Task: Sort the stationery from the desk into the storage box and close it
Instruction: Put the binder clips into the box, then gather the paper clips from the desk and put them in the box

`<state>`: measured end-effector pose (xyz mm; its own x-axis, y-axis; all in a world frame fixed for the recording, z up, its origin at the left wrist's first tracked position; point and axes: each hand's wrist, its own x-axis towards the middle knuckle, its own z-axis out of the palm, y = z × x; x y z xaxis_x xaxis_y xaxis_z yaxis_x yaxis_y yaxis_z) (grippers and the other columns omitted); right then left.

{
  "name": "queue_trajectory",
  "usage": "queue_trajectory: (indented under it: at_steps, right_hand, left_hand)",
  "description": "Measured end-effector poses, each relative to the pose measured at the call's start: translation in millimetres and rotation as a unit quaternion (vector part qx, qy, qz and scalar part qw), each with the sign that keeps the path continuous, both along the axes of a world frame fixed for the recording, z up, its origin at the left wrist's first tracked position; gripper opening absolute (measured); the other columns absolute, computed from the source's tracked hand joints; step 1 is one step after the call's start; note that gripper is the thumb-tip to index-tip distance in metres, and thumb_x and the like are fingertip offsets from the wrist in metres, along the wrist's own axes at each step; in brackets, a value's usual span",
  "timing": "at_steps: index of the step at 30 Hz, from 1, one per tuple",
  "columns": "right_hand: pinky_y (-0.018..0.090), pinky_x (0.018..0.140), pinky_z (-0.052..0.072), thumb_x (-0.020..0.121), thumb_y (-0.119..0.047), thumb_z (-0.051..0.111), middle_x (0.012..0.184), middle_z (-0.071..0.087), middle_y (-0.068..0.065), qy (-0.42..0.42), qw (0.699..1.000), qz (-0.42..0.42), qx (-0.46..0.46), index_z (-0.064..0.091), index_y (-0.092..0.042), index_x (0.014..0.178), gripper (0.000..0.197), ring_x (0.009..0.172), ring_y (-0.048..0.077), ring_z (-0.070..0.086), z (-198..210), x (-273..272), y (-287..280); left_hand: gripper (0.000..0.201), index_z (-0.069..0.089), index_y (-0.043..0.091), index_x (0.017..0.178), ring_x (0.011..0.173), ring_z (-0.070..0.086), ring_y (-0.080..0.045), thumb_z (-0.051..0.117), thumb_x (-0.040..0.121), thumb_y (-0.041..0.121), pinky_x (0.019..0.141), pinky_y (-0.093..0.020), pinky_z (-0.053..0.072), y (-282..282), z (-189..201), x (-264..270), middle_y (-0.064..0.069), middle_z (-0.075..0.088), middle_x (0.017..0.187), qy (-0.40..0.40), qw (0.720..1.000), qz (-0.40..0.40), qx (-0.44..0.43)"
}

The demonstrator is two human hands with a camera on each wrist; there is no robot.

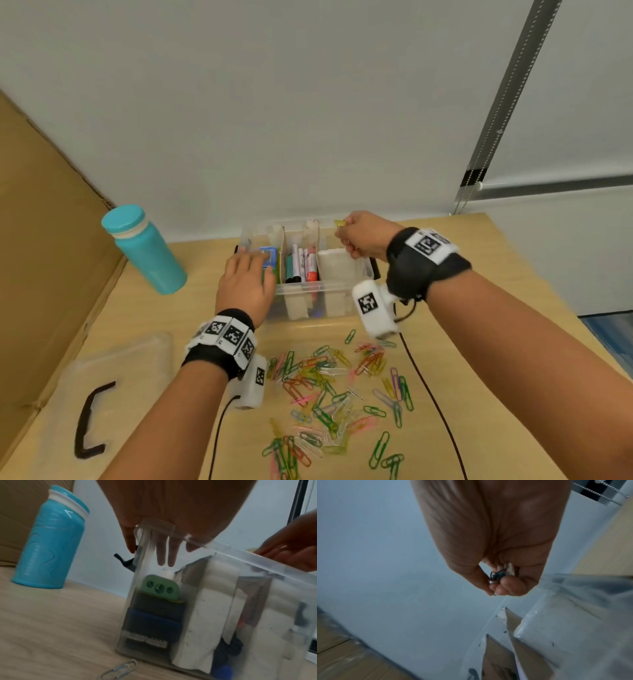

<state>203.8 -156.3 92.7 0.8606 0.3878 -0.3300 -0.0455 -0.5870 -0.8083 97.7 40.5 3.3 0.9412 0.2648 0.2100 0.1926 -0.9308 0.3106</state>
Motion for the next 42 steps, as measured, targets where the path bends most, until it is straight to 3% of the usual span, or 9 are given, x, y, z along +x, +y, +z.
queue_trajectory:
  at_steps: [4, 8, 12, 18, 22, 27, 31, 36, 42]
  right_hand:
    - [0.027, 0.065, 0.047, 0.092, -0.003, 0.045, 0.077, 0.056, 0.013, 0.024, 0.998, -0.041, -0.029, 0.053, -0.004, 0.076, 0.017, 0.069, 0.023, 0.056, -8, 32, 28]
    - [0.033, 0.092, 0.049, 0.097, -0.011, 0.045, 0.117, 0.062, 0.018, -0.040, 0.981, 0.024, -0.189, 0.057, 0.005, 0.121, 0.031, 0.109, 0.034, 0.060, -9, 26, 45]
    - [0.033, 0.098, 0.043, 0.097, -0.013, 0.045, 0.133, 0.052, 0.020, -0.067, 0.985, -0.006, -0.156, 0.047, 0.003, 0.133, 0.039, 0.121, 0.034, 0.052, -6, 11, 49]
    - [0.026, 0.106, 0.030, 0.092, -0.013, 0.050, 0.143, 0.040, 0.005, -0.281, 0.956, -0.056, -0.057, 0.038, -0.014, 0.137, 0.046, 0.133, 0.021, 0.038, -21, -53, 13]
    - [0.026, 0.109, 0.020, 0.088, -0.012, 0.054, 0.144, 0.030, 0.004, -0.393, 0.908, -0.086, -0.119, 0.038, -0.014, 0.135, 0.049, 0.135, 0.020, 0.025, -53, -108, -25]
    - [0.027, 0.104, 0.031, 0.094, -0.017, 0.047, 0.144, 0.030, 0.006, -0.222, 0.940, 0.026, -0.259, 0.038, -0.012, 0.136, 0.044, 0.130, 0.024, 0.032, -97, -129, -57]
    - [0.037, 0.110, 0.028, 0.096, -0.017, 0.040, 0.150, 0.023, 0.011, -0.131, 0.936, 0.075, -0.318, 0.030, -0.010, 0.143, 0.049, 0.134, 0.031, 0.026, -117, -117, -48]
    - [0.044, 0.117, 0.017, 0.098, -0.022, 0.040, 0.158, 0.003, 0.013, -0.063, 0.926, 0.081, -0.363, 0.014, -0.006, 0.149, 0.059, 0.144, 0.036, 0.008, -130, -112, -34]
    - [0.046, 0.120, 0.013, 0.095, -0.013, 0.039, 0.159, -0.006, 0.012, -0.067, 0.933, 0.125, -0.330, 0.011, -0.011, 0.151, 0.062, 0.147, 0.032, -0.006, -145, -142, -32]
  left_hand:
    - [0.056, 0.046, 0.017, 0.137, 0.141, 0.021, -0.022, 0.019, 0.093, 0.038, 0.114, -0.038, 0.028, 0, 1, 1, -0.003, 0.045, 0.144, 0.013, 1.000, -0.004, 0.003]
    - [0.052, 0.043, 0.018, 0.139, 0.143, 0.019, -0.021, 0.022, 0.095, 0.037, 0.110, -0.041, 0.031, 0, 2, 1, -0.003, 0.043, 0.146, 0.030, 1.000, -0.002, 0.002]
    - [0.048, 0.038, 0.019, 0.141, 0.143, 0.018, -0.021, 0.029, 0.096, 0.034, 0.112, -0.044, 0.028, -1, 3, 2, -0.006, 0.040, 0.148, 0.027, 1.000, 0.005, -0.004]
    - [0.050, 0.031, 0.023, 0.144, 0.145, 0.011, -0.023, 0.027, 0.098, 0.042, 0.117, -0.047, 0.017, 4, 6, 1, -0.006, 0.029, 0.153, 0.044, 0.998, -0.036, -0.038]
    - [0.037, 0.040, 0.023, 0.134, 0.136, 0.022, -0.019, 0.039, 0.097, 0.029, 0.114, -0.041, 0.025, 15, 12, -32, -0.002, 0.032, 0.142, -0.089, 0.986, -0.081, -0.115]
    - [0.008, 0.050, 0.021, 0.099, 0.100, 0.040, -0.010, 0.045, 0.094, 0.021, 0.086, -0.025, 0.036, 23, -6, -74, 0.007, 0.043, 0.100, -0.068, 0.975, -0.173, -0.120]
    - [0.025, 0.054, 0.018, 0.116, 0.110, 0.043, -0.013, 0.040, 0.096, 0.020, 0.095, -0.033, 0.042, 17, -31, -65, 0.002, 0.047, 0.114, 0.063, 0.968, -0.231, -0.077]
    - [0.049, 0.030, 0.009, 0.143, 0.129, 0.032, -0.025, 0.036, 0.095, 0.018, 0.108, -0.037, 0.033, 13, -54, -55, -0.009, 0.035, 0.140, 0.228, 0.957, -0.179, -0.012]
    - [0.050, 0.025, 0.007, 0.144, 0.130, 0.025, -0.026, 0.033, 0.095, 0.015, 0.111, -0.035, 0.028, 2, -66, -67, -0.009, 0.022, 0.144, 0.254, 0.949, -0.185, -0.023]
